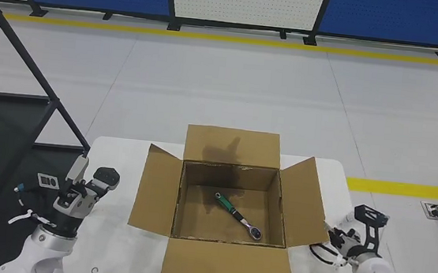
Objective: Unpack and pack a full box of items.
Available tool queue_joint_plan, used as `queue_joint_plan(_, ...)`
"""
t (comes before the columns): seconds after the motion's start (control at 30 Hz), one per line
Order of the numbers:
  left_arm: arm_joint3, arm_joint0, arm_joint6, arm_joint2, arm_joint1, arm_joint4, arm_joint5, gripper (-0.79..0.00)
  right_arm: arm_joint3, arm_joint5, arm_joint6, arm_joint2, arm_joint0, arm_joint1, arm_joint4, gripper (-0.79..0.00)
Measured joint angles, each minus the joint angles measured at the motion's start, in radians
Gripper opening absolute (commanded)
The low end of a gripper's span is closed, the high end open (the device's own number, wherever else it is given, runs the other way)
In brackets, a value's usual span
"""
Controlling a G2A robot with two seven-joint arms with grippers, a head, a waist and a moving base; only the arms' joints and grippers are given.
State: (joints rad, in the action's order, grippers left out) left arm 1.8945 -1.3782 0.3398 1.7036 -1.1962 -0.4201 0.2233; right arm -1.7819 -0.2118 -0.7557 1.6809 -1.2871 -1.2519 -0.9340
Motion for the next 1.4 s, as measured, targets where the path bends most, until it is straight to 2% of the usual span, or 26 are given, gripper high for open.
queue_joint_plan(0.2,0.0,0.0,0.0,0.0,0.0,0.0,0.0,0.0,-0.156,0.001,0.05,0.088,-0.089,0.005,0.038,0.0)
queue_joint_plan(0.47,0.007,-0.006,-0.004,0.002,0.0,0.001,0.0,0.0,-0.371,0.079,0.127,0.135,-0.148,0.01,0.066,0.0)
queue_joint_plan(0.63,0.011,-0.02,-0.001,0.012,0.0,-0.005,0.005,0.0,-0.468,0.192,0.11,0.111,-0.141,0.017,0.069,0.0)
queue_joint_plan(0.77,0.015,-0.026,-0.003,0.015,-0.001,-0.005,0.009,0.0,-0.486,0.27,0.046,0.044,-0.083,0.025,0.042,0.0)
queue_joint_plan(1.27,0.019,-0.03,-0.011,0.016,-0.001,-0.002,0.008,0.0,-0.481,0.27,0.032,0.025,-0.066,0.026,0.033,0.0)
queue_joint_plan(1.4,0.024,-0.019,0.009,0.001,0.001,0.037,-0.01,0.0,-0.466,0.3,0.048,-0.038,-0.036,0.027,0.034,0.0)
